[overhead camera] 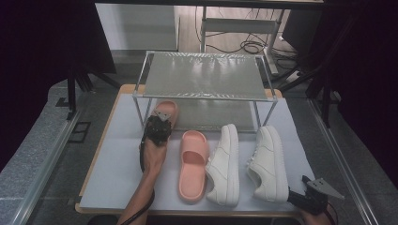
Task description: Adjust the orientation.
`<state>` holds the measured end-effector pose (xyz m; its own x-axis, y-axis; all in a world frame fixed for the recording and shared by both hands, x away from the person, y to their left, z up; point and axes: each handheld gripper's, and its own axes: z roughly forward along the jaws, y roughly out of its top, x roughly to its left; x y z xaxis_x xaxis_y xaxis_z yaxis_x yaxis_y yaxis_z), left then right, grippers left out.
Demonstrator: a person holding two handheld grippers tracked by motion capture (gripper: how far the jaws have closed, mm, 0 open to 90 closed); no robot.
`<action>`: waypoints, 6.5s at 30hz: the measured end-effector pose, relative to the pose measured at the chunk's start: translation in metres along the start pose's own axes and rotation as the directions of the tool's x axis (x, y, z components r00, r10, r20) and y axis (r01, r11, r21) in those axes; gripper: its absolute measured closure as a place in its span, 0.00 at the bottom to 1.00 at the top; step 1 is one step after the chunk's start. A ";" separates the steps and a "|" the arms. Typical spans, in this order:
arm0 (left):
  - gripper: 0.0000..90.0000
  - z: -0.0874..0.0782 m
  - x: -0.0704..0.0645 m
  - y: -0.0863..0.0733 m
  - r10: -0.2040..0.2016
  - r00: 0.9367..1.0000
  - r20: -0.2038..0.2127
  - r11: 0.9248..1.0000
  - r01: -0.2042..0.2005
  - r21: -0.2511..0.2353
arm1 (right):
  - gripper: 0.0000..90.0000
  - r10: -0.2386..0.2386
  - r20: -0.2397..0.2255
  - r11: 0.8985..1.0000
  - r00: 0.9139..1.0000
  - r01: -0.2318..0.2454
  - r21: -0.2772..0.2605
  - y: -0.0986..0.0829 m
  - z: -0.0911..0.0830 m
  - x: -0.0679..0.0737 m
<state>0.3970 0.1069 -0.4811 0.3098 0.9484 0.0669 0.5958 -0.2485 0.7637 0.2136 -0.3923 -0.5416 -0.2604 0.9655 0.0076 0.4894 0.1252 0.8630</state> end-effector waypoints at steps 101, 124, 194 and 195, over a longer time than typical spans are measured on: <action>1.00 -0.031 0.029 -0.060 -0.036 0.985 0.167 0.999 0.032 0.024 | 0.14 -0.002 0.003 1.000 1.000 0.002 0.002 0.000 0.000 0.000; 1.00 -0.003 0.039 -0.037 -0.054 0.992 0.114 0.998 0.051 0.022 | 0.14 -0.002 0.003 1.000 1.000 0.002 0.001 0.000 0.000 0.000; 0.75 -0.081 0.000 -0.064 0.027 0.945 0.325 1.000 -0.028 -0.001 | 0.14 -0.001 0.003 1.000 1.000 0.001 0.001 0.000 0.000 0.000; 0.73 -0.081 0.000 -0.064 0.027 0.945 0.325 1.000 -0.028 -0.001 | 0.14 -0.001 0.003 1.000 1.000 0.001 0.001 0.000 0.000 0.000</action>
<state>0.2990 0.1387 -0.4780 0.5497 0.8260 -0.1251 0.5862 -0.2746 0.7622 0.2136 -0.3919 -0.5416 -0.2590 0.9659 0.0051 0.4899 0.1268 0.8625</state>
